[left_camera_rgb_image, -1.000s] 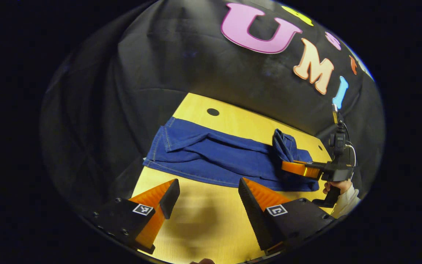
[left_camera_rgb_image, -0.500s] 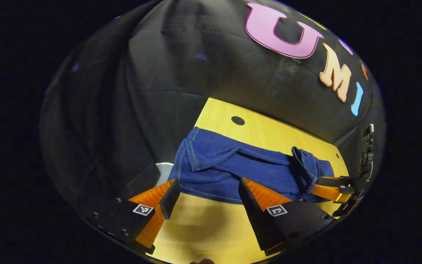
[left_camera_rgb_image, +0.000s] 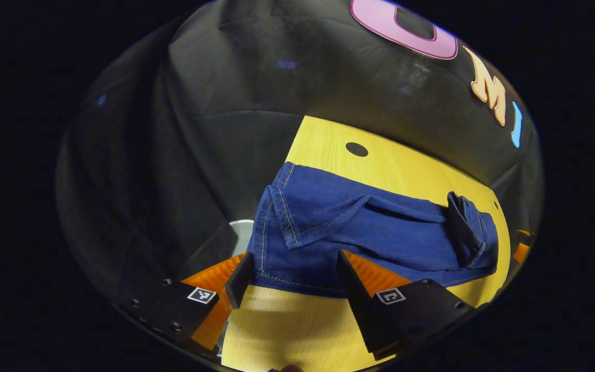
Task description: Grasp the waist and the cuffs of the jeans and fold them to make the two legs overlap; first hold the waist and fold one-third of the jeans toward the cuffs, then hold the cuffs and fold the remaining one-third in the same direction to finish folding.
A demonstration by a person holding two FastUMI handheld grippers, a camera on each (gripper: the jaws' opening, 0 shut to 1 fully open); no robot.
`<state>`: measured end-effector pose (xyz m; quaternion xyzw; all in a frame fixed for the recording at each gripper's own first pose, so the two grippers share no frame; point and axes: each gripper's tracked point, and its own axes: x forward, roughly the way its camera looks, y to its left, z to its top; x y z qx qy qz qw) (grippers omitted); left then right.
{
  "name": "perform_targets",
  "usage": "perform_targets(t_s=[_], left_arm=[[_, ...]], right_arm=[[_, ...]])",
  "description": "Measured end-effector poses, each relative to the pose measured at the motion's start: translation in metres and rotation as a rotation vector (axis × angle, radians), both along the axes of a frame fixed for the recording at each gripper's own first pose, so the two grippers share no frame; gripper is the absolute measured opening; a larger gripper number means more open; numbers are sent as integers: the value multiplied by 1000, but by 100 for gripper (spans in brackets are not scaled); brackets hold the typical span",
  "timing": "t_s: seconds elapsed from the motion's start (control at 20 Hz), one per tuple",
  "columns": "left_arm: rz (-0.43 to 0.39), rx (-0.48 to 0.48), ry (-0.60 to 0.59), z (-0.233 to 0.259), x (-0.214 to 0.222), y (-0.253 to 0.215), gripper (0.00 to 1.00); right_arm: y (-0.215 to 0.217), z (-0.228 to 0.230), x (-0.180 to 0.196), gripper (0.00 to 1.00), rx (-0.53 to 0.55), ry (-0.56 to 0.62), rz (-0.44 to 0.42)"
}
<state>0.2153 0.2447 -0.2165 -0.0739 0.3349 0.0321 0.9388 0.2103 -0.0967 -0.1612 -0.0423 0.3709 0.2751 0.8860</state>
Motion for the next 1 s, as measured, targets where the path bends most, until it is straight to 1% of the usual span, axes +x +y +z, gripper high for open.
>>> perform_targets(t_s=[0.05, 0.1, 0.15, 0.2, 0.25, 0.3, 0.35, 0.5, 0.55, 0.6, 0.7, 0.75, 0.8, 0.85, 0.95, 1.0], left_arm=[[2, 2, 3, -3, 2, 1, 96], [3, 3, 7, -4, 4, 2, 96], [1, 8, 16, -8, 5, 2, 95], [-1, 14, 28, -10, 5, 3, 96], [-3, 26, 41, -13, 7, 4, 96], [-8, 37, 45, -14, 8, 3, 95], [-10, 46, 48, -14, 9, 4, 95], [0, 88, 73, -20, 10, 7, 94], [10, 108, 82, -22, 8, 11, 94], [30, 129, 79, -20, 9, 16, 92], [38, 144, 69, -20, 10, 20, 76], [41, 141, 63, -19, 11, 18, 70], [45, 148, 59, -18, 12, 18, 69], [38, 158, 52, -19, 12, 19, 63], [43, 150, 39, -20, 14, 18, 61], [44, 147, 33, -17, 13, 18, 57]], right_arm=[[-8, -1, 3, 98, -7, 6, -18], [-17, -2, 5, 94, -20, 5, -31], [-24, -4, 8, 99, -33, 3, -42], [-27, -5, 9, 100, -40, 2, -50], [-29, -5, 9, 99, -40, 3, -56], [-31, -5, 8, 94, -39, 7, -58], [-32, -6, 8, 99, -40, 11, -57], [-34, -8, 8, 99, -45, 16, -52], [-34, -8, 8, 94, -41, 17, -54], [-35, -8, 8, 99, -36, 20, -58], [-38, -8, 9, 99, -29, 25, -68], [-42, -8, 10, 95, -30, 26, -73], [-46, -9, 10, 99, -34, 28, -80], [-51, -10, 10, 99, -37, 32, -88], [-58, -11, 9, 99, -35, 38, -106], [-61, -11, 9, 99, -30, 41, -115]])
